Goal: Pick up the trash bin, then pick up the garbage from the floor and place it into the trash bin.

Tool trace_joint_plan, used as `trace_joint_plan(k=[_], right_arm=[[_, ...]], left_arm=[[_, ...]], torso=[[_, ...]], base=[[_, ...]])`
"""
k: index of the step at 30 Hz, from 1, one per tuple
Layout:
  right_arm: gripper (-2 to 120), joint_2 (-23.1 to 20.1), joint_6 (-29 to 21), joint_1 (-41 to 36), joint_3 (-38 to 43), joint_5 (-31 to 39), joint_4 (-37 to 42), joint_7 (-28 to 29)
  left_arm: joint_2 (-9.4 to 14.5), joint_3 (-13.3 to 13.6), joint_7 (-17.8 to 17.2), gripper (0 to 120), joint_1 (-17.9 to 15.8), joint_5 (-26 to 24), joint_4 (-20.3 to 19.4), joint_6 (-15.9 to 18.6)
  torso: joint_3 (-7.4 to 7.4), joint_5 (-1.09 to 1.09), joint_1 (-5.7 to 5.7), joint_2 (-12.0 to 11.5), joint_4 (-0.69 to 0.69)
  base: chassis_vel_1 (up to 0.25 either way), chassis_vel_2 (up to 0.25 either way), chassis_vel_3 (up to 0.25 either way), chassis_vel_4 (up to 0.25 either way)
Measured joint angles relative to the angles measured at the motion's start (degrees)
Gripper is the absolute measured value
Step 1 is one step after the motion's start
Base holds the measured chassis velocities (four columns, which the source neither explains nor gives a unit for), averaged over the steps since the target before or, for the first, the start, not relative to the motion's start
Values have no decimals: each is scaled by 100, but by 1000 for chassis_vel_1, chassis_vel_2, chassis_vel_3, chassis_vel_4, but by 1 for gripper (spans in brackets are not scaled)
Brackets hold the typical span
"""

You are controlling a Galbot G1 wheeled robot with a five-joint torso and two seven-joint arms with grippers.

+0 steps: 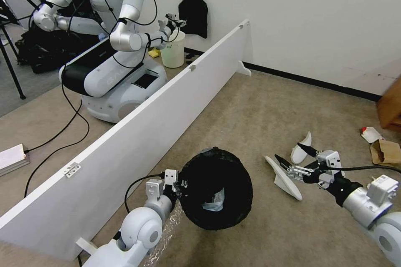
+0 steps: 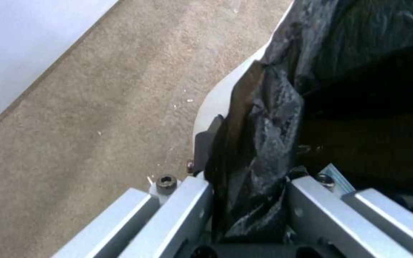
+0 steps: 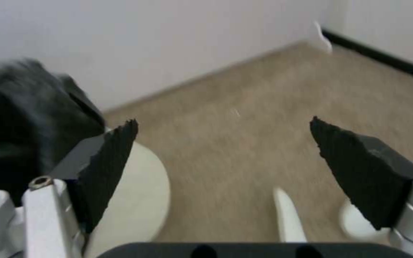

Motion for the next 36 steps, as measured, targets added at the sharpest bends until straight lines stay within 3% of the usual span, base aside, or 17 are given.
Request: trace_joint_plan(k=[9,17,23,36], right_arm=[[98,-554,-552,156,-325,417,-263,763],[99,-1134,-838,664,-952,1412,-765,1688],[100,-1498,-1038,924,-1394,1622,-1196,1963],[100,-1513,-1295,1507,-2261,1963,-1833,2511]], left_arm=[[-41,77,58,0,77,141,-12,-7],[-68,90,119,0,109,270,32,-71],[-127,104,128,0,76,319,136,-111],[-207,110,158,0,-58,404,346,-182]], torso=[[0,0,0,0,0],[0,0,0,0,0],[1,1,0,0,0],[1,0,0,0,0]], base=[[0,0,0,0],[0,0,0,0],[0,0,0,0],[0,0,0,0]])
